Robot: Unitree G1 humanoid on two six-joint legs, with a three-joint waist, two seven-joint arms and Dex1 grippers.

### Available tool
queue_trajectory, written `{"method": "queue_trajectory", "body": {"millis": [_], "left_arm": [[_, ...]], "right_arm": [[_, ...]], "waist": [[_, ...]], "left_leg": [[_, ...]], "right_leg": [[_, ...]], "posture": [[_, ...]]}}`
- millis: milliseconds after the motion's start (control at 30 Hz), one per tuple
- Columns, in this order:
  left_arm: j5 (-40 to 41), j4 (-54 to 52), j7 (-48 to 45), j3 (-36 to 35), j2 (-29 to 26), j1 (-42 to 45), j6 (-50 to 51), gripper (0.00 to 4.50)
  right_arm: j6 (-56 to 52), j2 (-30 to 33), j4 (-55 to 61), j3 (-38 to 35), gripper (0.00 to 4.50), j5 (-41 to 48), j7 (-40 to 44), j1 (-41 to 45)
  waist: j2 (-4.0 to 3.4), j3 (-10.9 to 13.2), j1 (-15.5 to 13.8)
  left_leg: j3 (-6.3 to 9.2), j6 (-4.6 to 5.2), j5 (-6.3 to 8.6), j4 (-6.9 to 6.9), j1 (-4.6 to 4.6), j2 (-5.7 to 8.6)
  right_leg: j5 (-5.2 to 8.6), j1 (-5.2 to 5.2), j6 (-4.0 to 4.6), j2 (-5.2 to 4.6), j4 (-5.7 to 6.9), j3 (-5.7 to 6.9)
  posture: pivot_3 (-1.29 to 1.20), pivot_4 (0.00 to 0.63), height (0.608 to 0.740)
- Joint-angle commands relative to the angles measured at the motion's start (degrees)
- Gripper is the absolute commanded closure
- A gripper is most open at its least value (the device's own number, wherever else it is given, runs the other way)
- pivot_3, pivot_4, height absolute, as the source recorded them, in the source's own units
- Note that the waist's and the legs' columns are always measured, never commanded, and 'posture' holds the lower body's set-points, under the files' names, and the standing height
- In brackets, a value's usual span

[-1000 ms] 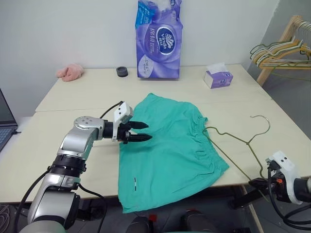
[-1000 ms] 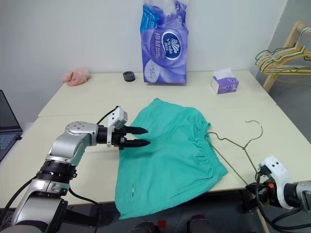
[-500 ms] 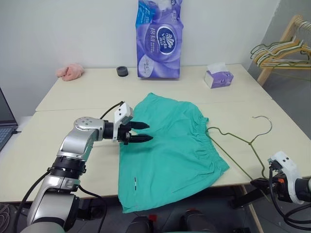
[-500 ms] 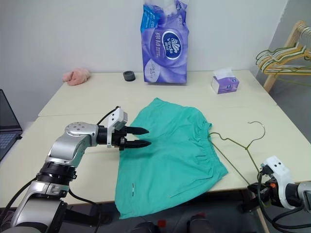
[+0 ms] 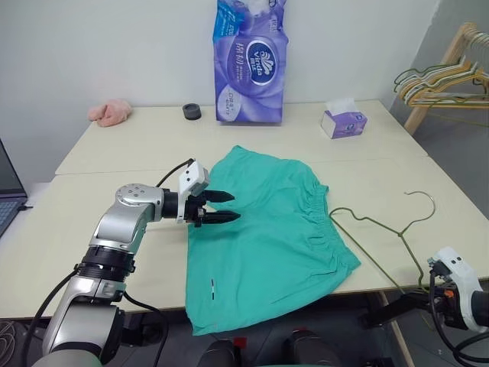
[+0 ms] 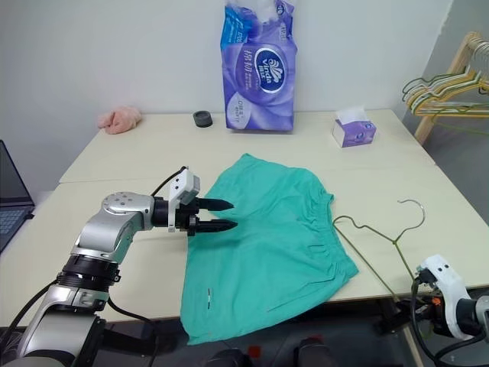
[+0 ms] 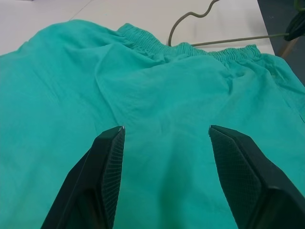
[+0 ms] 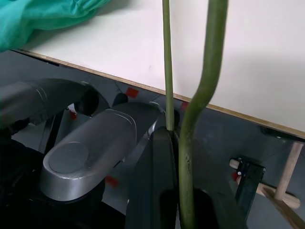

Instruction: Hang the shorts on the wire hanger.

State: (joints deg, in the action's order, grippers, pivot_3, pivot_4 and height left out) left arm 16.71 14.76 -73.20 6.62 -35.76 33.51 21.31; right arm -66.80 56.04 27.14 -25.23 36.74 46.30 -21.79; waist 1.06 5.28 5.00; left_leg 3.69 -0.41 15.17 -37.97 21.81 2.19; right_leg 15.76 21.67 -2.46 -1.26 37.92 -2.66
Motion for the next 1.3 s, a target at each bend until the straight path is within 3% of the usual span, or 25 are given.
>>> {"method": "queue_trajectory", "body": {"millis": [33, 500, 900, 1133, 1300], "left_arm": [[0.27, 0.21, -0.01, -0.96, -0.03, 1.20, -1.34, 1.53], [0.49, -1.07, 1.27, -1.40, -0.40, 0.12, -0.97, 1.53], [0.69, 0.09, 2.71, -2.16, 0.34, 1.88, -1.21, 1.53], [0.56, 1.65, 5.31, -3.64, 0.90, 3.31, -1.84, 1.53], [0.67, 1.57, 5.59, -4.09, 0.81, 3.38, -1.61, 1.53]], "right_arm": [[-0.33, 0.66, 3.13, -1.16, 4.50, 2.52, 1.54, 1.34], [-0.60, 3.96, 2.19, 2.33, 4.50, 3.37, 3.41, 5.15], [-6.86, -1.60, -10.75, 14.57, 4.50, 2.64, -1.20, 24.05], [-14.11, -1.79, -14.59, 16.82, 4.50, 5.89, -0.01, 29.80], [-19.58, -7.74, -19.56, 16.25, 4.50, 6.29, -3.50, 38.42]], "waist": [[-0.01, 0.02, 0.00], [0.03, 0.38, -0.13], [0.01, 0.43, -0.08], [0.00, 0.43, -0.24], [-0.01, 0.42, 0.05]], "left_leg": [[0.00, 0.00, 0.00, 0.00, 0.00, -0.01], [0.04, 0.00, 0.01, 0.03, 0.07, 0.00], [0.01, 0.00, 0.00, 0.00, 0.06, 0.00], [0.09, 0.00, 0.01, 0.03, 0.12, 0.01], [0.04, 0.01, 0.00, 0.00, 0.08, 0.01]], "right_leg": [[0.00, 0.00, 0.00, 0.00, 0.00, 0.00], [0.00, 0.04, 0.00, -0.01, -0.04, 0.04], [-0.01, 0.08, 0.01, -0.02, 0.01, 0.01], [-0.03, 0.11, 0.04, -0.05, 0.04, 0.08], [-0.07, 0.11, 0.08, -0.05, 0.07, 0.03]], "posture": [[-0.18, 0.078, 0.740], [-0.16, 0.078, 0.740], [-0.16, 0.070, 0.740], [-0.14, 0.063, 0.740], [-0.13, 0.061, 0.740]]}}
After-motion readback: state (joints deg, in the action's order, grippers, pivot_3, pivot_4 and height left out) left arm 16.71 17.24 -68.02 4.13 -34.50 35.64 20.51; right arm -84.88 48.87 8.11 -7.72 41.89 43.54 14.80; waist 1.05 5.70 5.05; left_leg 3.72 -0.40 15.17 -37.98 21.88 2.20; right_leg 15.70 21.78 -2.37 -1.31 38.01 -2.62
